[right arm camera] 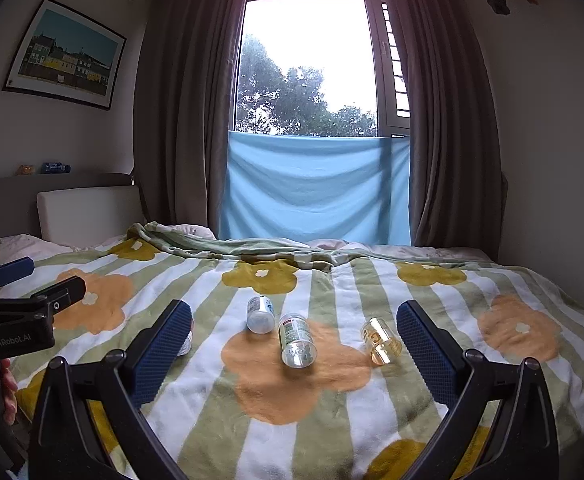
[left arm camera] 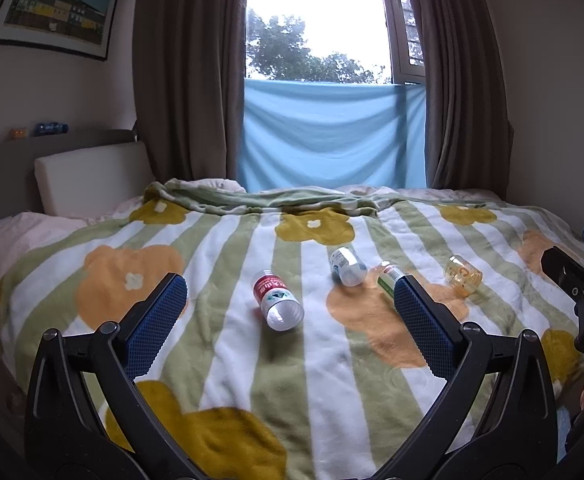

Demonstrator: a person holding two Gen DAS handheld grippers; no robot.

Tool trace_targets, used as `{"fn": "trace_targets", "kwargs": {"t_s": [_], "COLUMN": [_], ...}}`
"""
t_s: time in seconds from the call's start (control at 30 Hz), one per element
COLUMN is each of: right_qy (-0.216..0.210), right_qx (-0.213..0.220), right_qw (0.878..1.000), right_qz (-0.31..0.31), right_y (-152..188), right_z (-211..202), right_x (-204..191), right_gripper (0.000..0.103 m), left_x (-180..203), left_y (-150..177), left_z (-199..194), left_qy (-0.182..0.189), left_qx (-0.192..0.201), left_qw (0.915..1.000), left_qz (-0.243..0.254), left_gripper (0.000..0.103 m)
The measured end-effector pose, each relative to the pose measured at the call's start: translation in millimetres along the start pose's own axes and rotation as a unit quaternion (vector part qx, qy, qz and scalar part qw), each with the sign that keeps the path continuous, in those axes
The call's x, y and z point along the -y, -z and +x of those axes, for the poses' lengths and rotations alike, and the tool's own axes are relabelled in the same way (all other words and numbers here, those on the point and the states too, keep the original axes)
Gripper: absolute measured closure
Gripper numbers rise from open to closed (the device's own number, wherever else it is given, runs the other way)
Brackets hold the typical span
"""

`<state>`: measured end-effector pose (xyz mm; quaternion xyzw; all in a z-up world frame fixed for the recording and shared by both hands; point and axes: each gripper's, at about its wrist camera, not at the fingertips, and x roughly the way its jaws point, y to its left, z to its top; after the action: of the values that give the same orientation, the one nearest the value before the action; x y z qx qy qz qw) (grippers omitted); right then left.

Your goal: Flip cup upside down

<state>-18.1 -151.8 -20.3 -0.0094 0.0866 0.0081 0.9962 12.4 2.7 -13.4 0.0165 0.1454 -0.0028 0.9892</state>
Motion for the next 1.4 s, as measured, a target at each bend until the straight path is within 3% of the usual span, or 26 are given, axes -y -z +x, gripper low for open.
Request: {"fn": "trace_targets", "kwargs": {"t_s": [0.47,0.93,1.2,1.4], "right_qy": [0.011,0.006,0.001,-0.007], "right_qx": [0.019,0.012,0.005,-0.006], "right_qw": [1.0,1.0,1.0,1.0], "right_qz": [0.004,-0.002,0.006,-0.008], "right_y": [-4,-3,12,25], "right_z": [-3,0,8,22], "right_x": [1,1,15,21], "right_gripper": [0.0,0.0,0.0,0.0], "left_x": [0,2,23,52], "left_y": [-5,-16,-32,-52], "left_z": [-10,8,40,91], "left_qy": [0.003,0.009,0.01,0.007], "left_qx": [0.03,0.014,0.001,-0.024], "left_qw": [0.9996,0.9998,0.9998,0.9979], "left_qz": [-0.004,-0.011,0.015,0.061], "left_gripper": [0.0,0.0,0.0,0.0]}}
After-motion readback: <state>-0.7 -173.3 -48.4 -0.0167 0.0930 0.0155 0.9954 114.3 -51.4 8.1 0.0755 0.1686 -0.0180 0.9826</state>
